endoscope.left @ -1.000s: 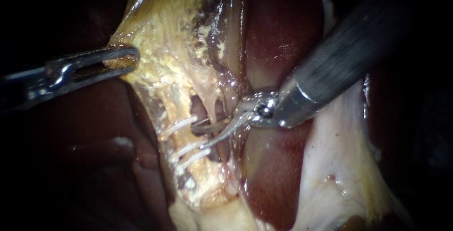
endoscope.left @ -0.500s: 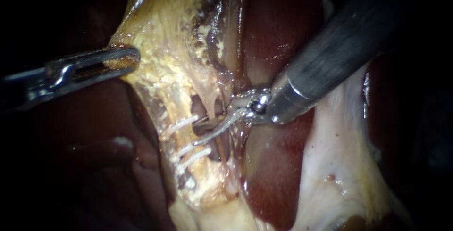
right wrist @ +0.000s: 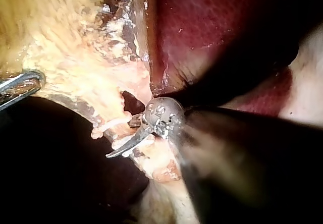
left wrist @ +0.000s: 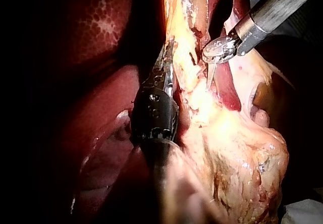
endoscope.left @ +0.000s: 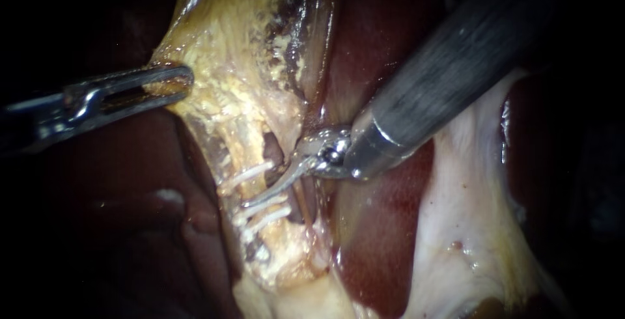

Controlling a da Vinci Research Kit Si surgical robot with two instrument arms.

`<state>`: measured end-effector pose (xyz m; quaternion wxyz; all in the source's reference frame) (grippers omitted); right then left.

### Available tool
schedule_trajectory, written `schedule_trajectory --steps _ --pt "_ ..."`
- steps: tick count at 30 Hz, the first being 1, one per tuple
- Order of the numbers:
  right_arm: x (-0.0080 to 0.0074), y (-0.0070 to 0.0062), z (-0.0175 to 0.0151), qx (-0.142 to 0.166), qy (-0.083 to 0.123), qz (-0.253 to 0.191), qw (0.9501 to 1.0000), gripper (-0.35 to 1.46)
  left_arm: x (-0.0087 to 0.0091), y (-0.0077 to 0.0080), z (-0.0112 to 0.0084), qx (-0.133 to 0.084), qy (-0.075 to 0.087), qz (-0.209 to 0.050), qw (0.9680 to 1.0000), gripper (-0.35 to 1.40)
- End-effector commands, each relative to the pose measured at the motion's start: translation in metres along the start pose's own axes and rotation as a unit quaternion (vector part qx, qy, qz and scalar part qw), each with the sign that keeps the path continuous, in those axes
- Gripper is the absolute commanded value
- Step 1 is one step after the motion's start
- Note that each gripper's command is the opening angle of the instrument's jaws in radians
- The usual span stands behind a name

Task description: Go to the cutting position left tube

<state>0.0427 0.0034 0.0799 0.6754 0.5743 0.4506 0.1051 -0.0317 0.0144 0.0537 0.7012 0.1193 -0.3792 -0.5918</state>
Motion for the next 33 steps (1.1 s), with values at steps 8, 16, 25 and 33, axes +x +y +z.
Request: schedule_trajectory --steps 8,16,25,33 --pt "0.0004 -0.0010 0.0013 0.030 0.011 -0.009 0.9995 1.30 0.0000 0.0001 0.0001 0.000 0.000 0.000 1.0000 -0.35" --pt "0.0001 -0.0004 0.0023 0.030 0.012 -0.011 0.9994 1.30 0.0000 0.0001 0.0001 0.000 0.000 0.000 1.0000 -0.35" --pt "0.0001 -0.0001 0.0040 0.043 0.022 -0.010 0.9988 1.31 0.0000 0.0004 0.0003 -0.001 0.000 0.000 1.0000 -0.35" --pt "0.0011 0.0002 0.0048 0.058 0.047 -0.005 0.9972 1.26 0.0000 0.0005 0.0003 0.000 0.000 0.000 1.0000 -0.35"
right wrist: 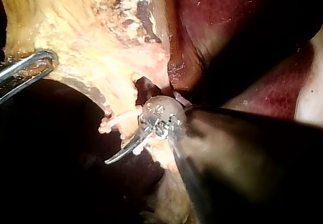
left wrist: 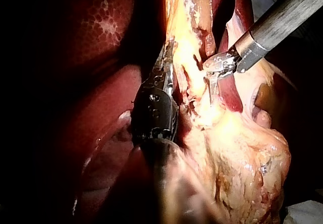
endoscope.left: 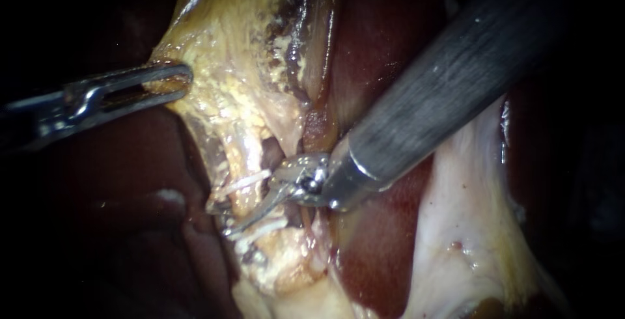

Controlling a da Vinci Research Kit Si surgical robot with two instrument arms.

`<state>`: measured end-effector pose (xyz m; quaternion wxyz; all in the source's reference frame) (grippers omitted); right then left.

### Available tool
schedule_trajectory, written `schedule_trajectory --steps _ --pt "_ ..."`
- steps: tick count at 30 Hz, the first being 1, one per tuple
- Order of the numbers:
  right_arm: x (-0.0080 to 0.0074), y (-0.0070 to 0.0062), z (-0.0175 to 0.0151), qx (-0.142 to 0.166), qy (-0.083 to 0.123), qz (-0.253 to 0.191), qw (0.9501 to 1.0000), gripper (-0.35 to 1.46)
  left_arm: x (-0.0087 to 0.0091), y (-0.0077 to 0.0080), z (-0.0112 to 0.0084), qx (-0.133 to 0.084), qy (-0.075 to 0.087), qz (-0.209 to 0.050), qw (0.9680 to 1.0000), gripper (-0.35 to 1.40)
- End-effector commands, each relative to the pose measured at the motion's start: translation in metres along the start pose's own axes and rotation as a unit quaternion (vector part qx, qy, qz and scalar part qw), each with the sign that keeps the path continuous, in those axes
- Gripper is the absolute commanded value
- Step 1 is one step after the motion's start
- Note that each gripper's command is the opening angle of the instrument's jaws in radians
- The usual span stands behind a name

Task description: Go to the cutting position left tube

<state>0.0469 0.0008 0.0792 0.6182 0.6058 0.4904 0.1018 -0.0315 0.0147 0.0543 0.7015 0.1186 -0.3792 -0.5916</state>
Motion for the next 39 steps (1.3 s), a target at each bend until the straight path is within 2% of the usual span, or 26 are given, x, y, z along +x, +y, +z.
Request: schedule_trajectory --steps 1,8,16,39 --pt "0.0000 0.0001 0.0000 -0.003 0.001 0.000 1.0000 1.26 0.0000 0.0000 0.0000 0.000 0.000 0.000 1.0000 -0.35" --pt "0.0002 0.0011 -0.0002 -0.015 0.011 0.030 0.9994 1.23 0.0000 0.0000 0.0000 0.000 0.000 0.000 1.0000 -0.35" --pt "0.0000 0.0017 0.0001 -0.017 0.013 0.058 0.9981 1.21 0.0000 -0.0001 0.0000 0.000 0.000 0.000 1.0000 -0.35" --pt "-0.0001 0.0017 0.0001 -0.017 0.013 0.061 0.9979 1.21 0.0000 -0.0002 0.0000 0.000 0.000 0.000 1.0000 -0.35"
